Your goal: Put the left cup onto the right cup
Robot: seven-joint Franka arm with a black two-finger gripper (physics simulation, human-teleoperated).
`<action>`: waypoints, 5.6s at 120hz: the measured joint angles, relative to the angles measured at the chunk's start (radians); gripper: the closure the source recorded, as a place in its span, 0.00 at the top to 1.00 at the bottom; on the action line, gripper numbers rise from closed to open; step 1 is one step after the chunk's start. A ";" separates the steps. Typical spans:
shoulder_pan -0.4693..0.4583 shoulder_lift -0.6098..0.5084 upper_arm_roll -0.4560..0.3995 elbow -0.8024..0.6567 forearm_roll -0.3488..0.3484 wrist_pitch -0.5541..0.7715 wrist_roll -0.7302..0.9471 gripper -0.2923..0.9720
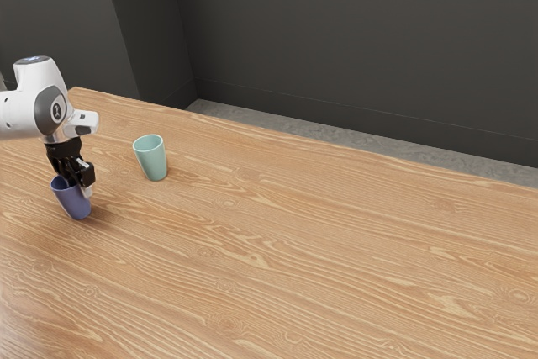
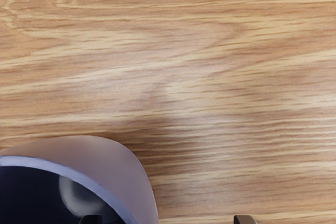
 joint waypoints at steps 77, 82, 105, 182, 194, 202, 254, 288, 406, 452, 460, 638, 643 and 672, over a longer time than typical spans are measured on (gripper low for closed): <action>0.000 0.004 0.000 -0.001 0.000 0.001 0.000 0.30; 0.000 0.004 0.000 -0.001 0.000 0.001 0.000 0.29; -0.001 0.005 0.000 -0.001 0.000 0.005 0.000 0.23; -0.009 -0.032 0.003 -0.020 0.009 0.020 -0.006 0.15; -0.013 -0.047 0.003 -0.025 0.011 0.020 -0.007 0.15; -0.019 -0.058 0.003 -0.029 0.011 0.020 -0.007 0.15; -0.057 -0.144 0.009 -0.032 0.016 0.002 -0.002 0.15; -0.063 -0.206 0.011 -0.032 0.021 -0.037 0.009 0.15; -0.207 -0.254 0.013 0.065 0.022 -0.135 0.032 0.15; -0.254 -0.165 0.015 0.200 0.015 -0.181 0.039 0.15; -0.256 -0.149 0.014 0.219 0.013 -0.187 0.040 0.15; -0.150 0.138 -0.046 0.566 -0.007 -0.241 0.053 0.15; -0.149 0.147 -0.050 0.576 -0.007 -0.241 0.053 0.15; -0.141 0.185 -0.064 0.613 -0.008 -0.240 0.053 0.15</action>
